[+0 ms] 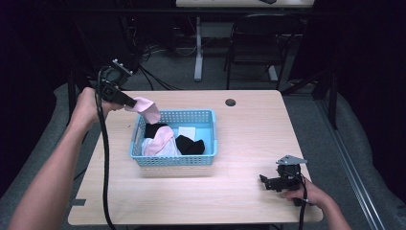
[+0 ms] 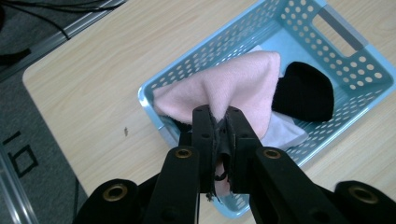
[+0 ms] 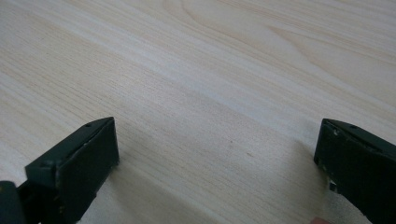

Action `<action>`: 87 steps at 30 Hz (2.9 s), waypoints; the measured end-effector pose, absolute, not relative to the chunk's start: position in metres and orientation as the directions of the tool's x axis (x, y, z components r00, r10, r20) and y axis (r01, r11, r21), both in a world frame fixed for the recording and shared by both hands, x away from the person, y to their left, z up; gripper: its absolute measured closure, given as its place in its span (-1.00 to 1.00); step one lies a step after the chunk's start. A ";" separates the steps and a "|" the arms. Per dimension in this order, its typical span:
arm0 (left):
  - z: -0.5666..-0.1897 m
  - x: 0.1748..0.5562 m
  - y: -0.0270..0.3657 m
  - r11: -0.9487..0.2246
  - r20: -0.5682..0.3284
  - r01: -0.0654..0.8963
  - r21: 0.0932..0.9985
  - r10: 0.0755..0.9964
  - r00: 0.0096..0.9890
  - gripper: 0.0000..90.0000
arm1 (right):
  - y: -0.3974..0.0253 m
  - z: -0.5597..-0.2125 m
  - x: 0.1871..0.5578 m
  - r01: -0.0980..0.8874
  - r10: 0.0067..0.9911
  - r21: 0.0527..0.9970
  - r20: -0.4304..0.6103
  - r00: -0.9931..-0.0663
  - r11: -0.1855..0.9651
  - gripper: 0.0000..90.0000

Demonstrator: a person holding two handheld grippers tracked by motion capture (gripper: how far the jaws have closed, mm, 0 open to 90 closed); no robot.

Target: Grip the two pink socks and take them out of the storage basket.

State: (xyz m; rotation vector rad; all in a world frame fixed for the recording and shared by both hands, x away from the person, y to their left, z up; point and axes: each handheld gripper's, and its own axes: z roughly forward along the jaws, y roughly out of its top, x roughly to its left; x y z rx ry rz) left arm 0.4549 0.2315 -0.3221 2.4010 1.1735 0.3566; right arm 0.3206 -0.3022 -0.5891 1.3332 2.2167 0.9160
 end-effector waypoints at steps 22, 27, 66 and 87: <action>-0.320 0.447 0.304 -0.432 0.074 0.761 0.483 0.887 0.456 0.86 | -0.302 -0.589 0.321 0.625 0.884 0.705 -0.005 -0.468 0.335 -1.00; -0.337 0.451 0.319 -0.398 0.068 0.788 0.470 0.906 0.418 0.86 | -0.302 -0.589 0.321 0.626 0.884 0.705 -0.005 -0.467 0.335 -1.00; -0.505 0.465 0.335 -0.284 -0.098 0.912 0.296 0.941 0.325 0.85 | -0.302 -0.589 0.321 0.626 0.884 0.706 -0.002 -0.467 0.332 -1.00; -0.463 0.445 0.324 -0.234 -0.090 0.822 0.519 0.942 0.324 -0.74 | -0.302 -0.589 0.321 0.626 0.884 0.706 -0.002 -0.467 0.332 -1.00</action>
